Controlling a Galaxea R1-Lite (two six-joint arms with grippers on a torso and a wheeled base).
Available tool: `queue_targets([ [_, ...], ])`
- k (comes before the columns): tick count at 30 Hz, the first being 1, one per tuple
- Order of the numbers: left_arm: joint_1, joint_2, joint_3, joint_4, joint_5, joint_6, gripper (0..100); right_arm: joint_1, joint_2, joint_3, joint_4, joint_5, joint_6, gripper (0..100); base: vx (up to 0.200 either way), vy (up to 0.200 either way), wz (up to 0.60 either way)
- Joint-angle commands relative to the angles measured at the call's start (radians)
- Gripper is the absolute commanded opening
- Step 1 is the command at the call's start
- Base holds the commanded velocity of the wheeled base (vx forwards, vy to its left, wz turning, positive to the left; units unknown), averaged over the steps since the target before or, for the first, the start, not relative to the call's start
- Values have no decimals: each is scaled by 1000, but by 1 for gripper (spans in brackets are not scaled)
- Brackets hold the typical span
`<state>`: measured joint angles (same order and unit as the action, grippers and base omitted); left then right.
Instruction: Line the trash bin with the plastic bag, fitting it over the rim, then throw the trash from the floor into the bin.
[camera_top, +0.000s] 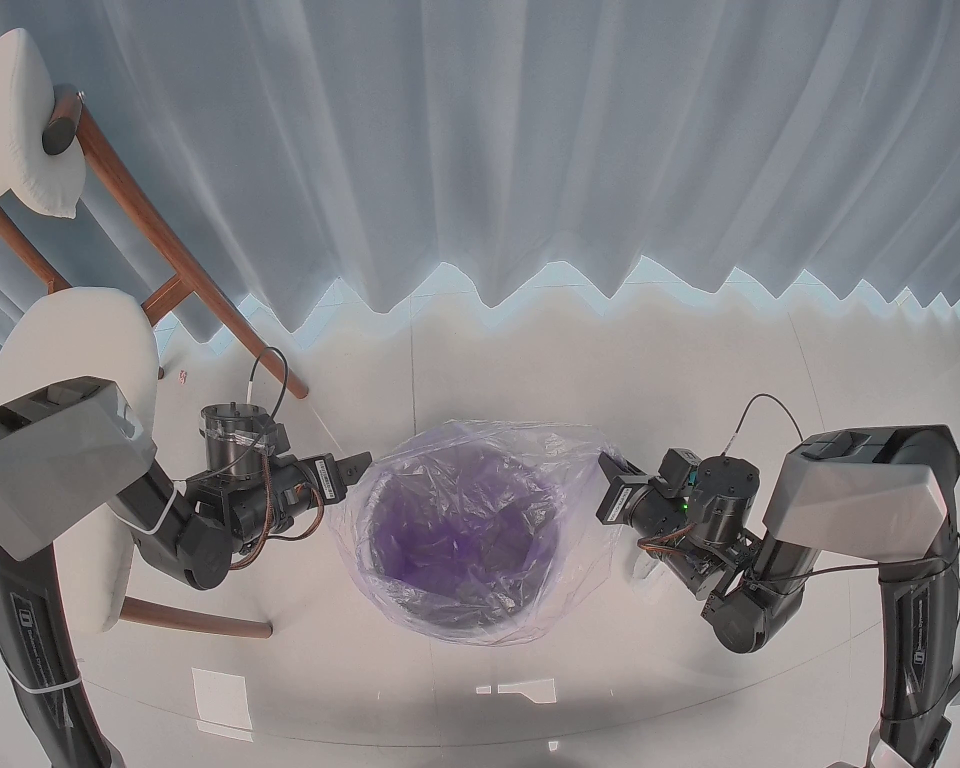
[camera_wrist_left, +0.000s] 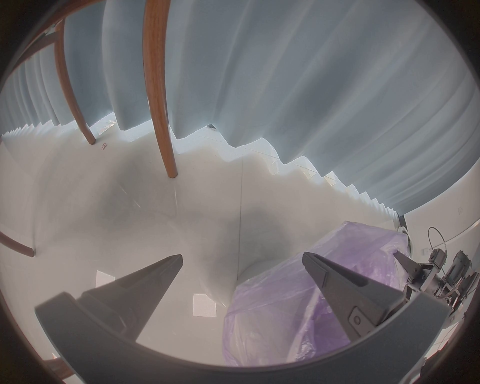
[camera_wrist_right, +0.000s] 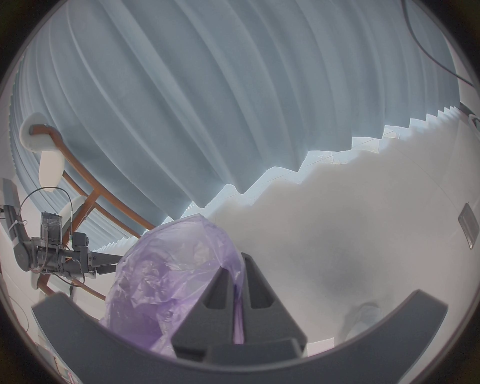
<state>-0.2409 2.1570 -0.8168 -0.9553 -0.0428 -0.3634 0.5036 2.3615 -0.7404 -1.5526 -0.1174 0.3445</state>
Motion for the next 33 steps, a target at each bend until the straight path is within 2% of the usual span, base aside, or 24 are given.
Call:
queue_targets([
  [1,0,41,-7,0,1,1,100,-11,62,-17,-12,10,1,0,0,0,0],
  [16,3,76,-25,0,23,21,100,-23,219,-149,-4,36,11,0,0,0,0],
  [33,6,107,-44,0,50,21,100,-23,317,-205,-4,51,16,0,0,0,0],
])
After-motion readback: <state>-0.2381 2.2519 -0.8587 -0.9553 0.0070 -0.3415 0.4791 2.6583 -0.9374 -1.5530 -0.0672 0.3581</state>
